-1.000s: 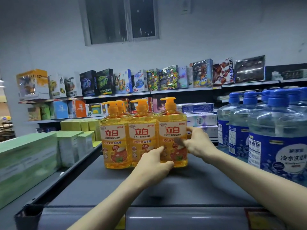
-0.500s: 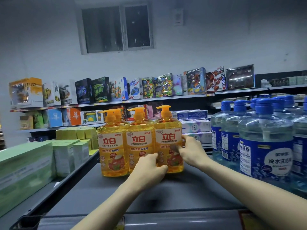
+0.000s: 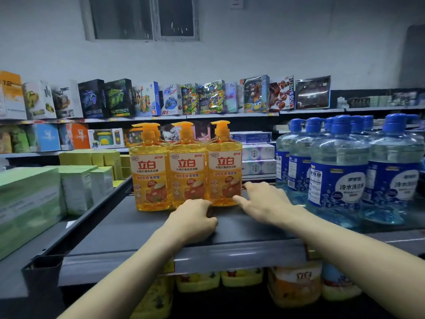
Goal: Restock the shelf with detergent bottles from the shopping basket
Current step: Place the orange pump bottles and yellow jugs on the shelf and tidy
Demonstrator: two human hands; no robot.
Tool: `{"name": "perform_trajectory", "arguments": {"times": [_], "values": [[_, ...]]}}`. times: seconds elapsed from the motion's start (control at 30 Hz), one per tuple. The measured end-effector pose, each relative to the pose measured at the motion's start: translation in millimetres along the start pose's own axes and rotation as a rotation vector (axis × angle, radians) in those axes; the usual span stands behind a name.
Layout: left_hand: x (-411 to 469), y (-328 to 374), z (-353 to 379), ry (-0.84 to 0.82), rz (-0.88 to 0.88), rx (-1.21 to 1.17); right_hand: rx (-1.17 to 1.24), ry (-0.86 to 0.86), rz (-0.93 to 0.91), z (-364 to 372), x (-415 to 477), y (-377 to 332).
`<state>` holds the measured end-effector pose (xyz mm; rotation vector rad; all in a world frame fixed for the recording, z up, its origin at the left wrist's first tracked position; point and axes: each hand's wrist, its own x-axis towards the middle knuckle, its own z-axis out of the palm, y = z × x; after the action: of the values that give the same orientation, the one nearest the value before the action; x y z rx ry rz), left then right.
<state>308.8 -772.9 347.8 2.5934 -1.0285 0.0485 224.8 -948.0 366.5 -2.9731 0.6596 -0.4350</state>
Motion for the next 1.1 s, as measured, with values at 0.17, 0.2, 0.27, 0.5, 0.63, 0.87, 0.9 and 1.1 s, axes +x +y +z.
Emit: {"name": "perform_trajectory", "arguments": {"times": [0.17,0.2,0.27,0.5,0.63,0.87,0.9,1.1], "values": [[-24.0,8.6,7.5,0.078,0.063,0.063,-0.051,0.020,-0.026,-5.3,-56.9,0.1],[-27.7,12.5,8.0,0.096,0.082,0.063,-0.062,0.036,-0.027,-6.9,-67.6,1.8],[-33.3,23.6,10.7,0.128,0.123,0.062,-0.080,0.076,-0.023,-9.6,-86.3,9.4],[-42.0,91.5,36.5,0.220,0.319,0.142,-0.117,0.169,0.078,-15.3,-140.4,64.3],[-45.0,145.7,60.1,0.238,0.423,0.141,-0.170,0.188,0.154,-15.7,-172.0,110.0],[-63.6,250.3,131.8,0.147,0.524,-0.108,-0.209,0.124,0.355,-7.2,-245.6,221.4],[-64.7,267.3,145.6,0.115,0.524,-0.114,-0.206,0.105,0.385,-5.8,-257.9,239.8],[-74.7,375.2,236.8,-0.113,0.539,-0.081,-0.162,0.003,0.517,9.8,-333.2,353.6]]}}
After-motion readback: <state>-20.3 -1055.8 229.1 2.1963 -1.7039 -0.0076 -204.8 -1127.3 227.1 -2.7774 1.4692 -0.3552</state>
